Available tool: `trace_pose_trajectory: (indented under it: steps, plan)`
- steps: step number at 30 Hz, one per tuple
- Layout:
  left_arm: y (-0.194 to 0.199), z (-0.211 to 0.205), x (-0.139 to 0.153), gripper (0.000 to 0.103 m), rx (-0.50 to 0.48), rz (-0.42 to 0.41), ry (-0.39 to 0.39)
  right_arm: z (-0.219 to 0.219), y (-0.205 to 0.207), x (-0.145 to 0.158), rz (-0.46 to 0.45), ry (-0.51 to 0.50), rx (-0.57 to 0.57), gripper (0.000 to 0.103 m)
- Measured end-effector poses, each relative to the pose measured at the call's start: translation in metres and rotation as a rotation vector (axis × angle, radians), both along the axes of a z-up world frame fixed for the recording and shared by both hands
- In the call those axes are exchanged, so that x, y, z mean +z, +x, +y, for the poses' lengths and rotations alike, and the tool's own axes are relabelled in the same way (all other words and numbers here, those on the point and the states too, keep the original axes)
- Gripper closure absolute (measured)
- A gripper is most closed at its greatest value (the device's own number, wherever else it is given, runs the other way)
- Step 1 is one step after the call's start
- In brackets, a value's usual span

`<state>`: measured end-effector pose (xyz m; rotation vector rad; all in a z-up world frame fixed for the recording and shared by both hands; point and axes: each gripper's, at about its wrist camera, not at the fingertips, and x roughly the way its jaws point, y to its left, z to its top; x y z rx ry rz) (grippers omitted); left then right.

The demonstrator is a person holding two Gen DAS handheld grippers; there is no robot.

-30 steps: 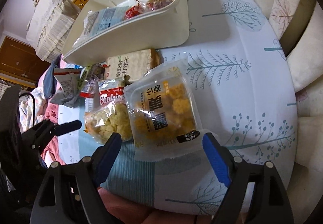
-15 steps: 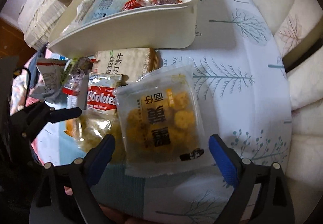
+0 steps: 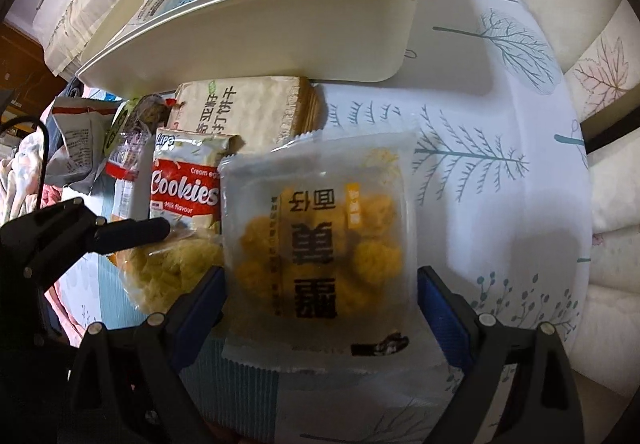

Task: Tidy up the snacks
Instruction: 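Grasp the second crumbly-cookie bag with left tool while right tool holds the puff bag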

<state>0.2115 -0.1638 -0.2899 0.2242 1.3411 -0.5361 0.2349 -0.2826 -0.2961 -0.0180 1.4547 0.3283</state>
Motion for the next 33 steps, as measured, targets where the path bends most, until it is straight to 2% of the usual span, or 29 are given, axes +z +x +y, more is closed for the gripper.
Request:
trace_pose_trajectory:
  steps: [2, 5, 12, 17, 21, 28, 33]
  plan:
    - [-0.003, 0.002, 0.001, 0.047, 0.014, -0.005, -0.002, 0.002, 0.002, -0.001, 0.005, 0.017, 0.009, 0.017]
    - [-0.003, 0.007, 0.002, 0.050, 0.062, 0.003, -0.008, -0.002, 0.005, -0.003, 0.001, 0.016, 0.017, 0.021]
    - [-0.007, 0.013, 0.001, 0.058, 0.160, 0.005, -0.020, -0.001, -0.001, 0.004, 0.008, 0.028, 0.006, 0.023]
    - [-0.019, 0.016, 0.009, 0.076, 0.225, -0.015, -0.024, -0.011, -0.010, 0.011, -0.001, 0.034, 0.004, 0.023]
    - [-0.032, 0.024, 0.011, 0.081, 0.283, -0.016, -0.027, -0.020, -0.017, 0.017, -0.011, 0.038, 0.001, 0.024]
    - [-0.045, 0.040, 0.017, 0.081, 0.372, 0.003, -0.067, -0.035, -0.031, 0.026, -0.033, 0.048, 0.005, 0.024]
    - [-0.052, 0.041, 0.018, 0.066, 0.410, 0.029, -0.112, -0.043, -0.038, 0.028, -0.048, 0.055, 0.005, 0.024]
